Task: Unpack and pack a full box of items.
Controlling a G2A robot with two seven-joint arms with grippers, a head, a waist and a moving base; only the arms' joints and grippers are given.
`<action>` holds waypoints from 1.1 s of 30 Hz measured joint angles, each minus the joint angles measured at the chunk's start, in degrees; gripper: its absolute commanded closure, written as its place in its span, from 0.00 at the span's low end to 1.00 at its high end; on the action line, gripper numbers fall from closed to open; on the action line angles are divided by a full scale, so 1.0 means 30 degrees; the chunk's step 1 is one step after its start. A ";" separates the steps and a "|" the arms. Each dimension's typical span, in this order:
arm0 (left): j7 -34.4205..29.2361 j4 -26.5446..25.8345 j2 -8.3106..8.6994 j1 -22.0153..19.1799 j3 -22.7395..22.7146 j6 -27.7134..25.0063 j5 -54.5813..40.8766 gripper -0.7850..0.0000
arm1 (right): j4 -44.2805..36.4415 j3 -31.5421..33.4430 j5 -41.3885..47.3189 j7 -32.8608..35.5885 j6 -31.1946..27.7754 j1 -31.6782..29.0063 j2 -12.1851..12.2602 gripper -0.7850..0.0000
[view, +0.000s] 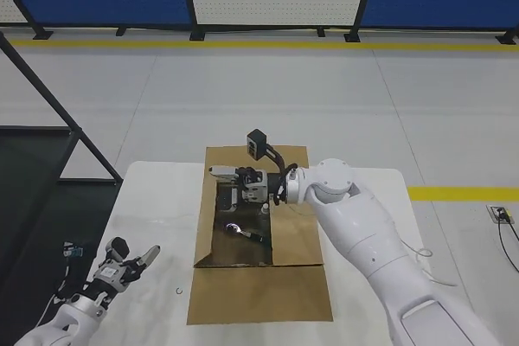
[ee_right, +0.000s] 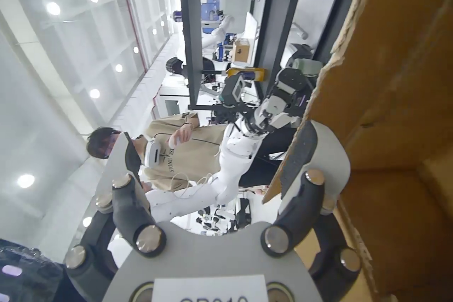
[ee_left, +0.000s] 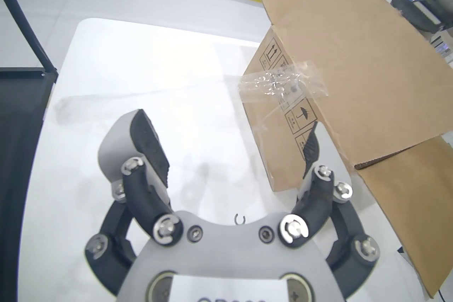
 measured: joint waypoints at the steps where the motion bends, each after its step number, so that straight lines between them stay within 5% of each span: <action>1: -0.0016 -0.0002 0.0000 0.0011 -0.0007 -0.0004 -0.0026 0.00 | 0.0011 -0.0004 0.0037 0.0046 0.0019 0.0006 -0.0005 0.00; 16: 0.0004 -0.0027 -0.0001 0.0010 0.0015 -0.0004 -0.0009 0.00 | -0.0882 -0.0512 -0.1589 -0.1403 0.0762 -0.0291 0.0091 0.00; 23: 0.0086 -0.0468 0.0000 0.0170 0.0098 -0.0235 0.0355 0.00 | -0.2839 -0.0037 -0.5929 -0.5191 0.3445 -0.1087 0.0951 0.00; 33: 0.0256 -0.0506 0.0009 0.0533 -0.0312 -0.0287 0.0272 0.00 | -0.4171 0.1552 -0.7169 -0.5193 0.4422 -0.2365 0.1917 0.00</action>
